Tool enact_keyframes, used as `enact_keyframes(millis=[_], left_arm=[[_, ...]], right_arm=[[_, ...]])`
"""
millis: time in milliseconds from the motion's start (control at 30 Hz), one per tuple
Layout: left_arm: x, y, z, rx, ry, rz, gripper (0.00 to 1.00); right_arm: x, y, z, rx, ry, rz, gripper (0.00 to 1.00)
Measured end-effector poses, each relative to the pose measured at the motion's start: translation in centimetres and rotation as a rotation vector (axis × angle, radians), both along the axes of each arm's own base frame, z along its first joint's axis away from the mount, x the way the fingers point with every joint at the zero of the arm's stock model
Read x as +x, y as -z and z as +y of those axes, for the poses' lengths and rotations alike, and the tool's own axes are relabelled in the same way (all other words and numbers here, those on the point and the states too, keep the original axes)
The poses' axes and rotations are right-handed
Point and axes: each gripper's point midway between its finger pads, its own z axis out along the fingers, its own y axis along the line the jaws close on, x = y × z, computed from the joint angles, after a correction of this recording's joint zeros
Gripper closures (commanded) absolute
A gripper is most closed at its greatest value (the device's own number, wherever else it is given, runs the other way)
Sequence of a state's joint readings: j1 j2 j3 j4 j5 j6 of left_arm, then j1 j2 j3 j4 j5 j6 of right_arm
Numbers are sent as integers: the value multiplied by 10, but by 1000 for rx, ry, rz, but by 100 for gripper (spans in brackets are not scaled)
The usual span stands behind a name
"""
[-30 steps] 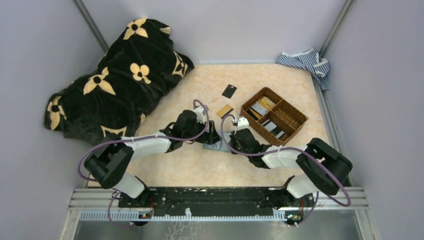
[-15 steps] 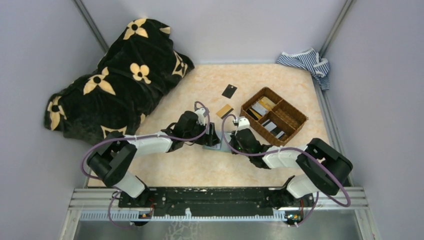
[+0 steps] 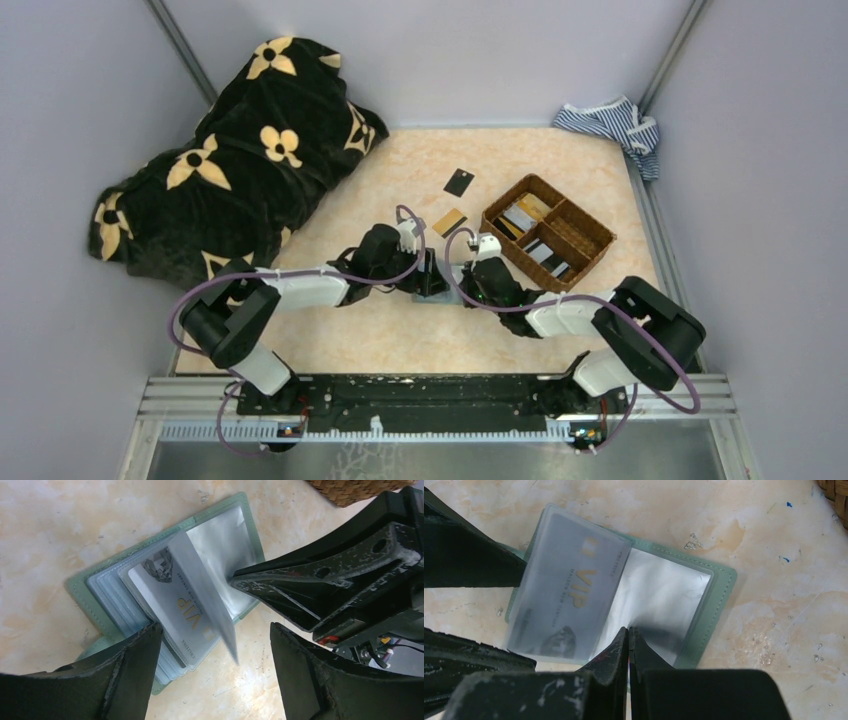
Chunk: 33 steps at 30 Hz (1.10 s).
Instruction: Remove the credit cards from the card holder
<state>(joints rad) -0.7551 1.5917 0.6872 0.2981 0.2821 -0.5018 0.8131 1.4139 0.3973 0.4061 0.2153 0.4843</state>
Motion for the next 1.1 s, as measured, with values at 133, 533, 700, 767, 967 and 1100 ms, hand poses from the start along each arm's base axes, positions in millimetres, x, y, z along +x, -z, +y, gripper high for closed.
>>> enact_keyframes(millis=[133, 533, 700, 767, 967, 1100], left_arm=[[-5, -3, -7, -28, 22, 9, 16], [-15, -7, -17, -57, 64, 23, 17], [-16, -6, -19, -57, 70, 25, 17], [-16, -5, -20, -55, 71, 27, 17], [-15, -1, -22, -52, 75, 34, 17], [-14, -2, -23, -56, 77, 31, 17]], right_arm=[[0, 0, 0, 9, 4, 1, 100], [0, 1, -2, 18, 15, 7, 100], [-2, -3, -22, -6, 95, 7, 100], [-3, -11, -34, -14, 134, -11, 100], [-2, -61, -56, 48, 213, -133, 100], [-2, -82, -61, 75, 214, -191, 65]])
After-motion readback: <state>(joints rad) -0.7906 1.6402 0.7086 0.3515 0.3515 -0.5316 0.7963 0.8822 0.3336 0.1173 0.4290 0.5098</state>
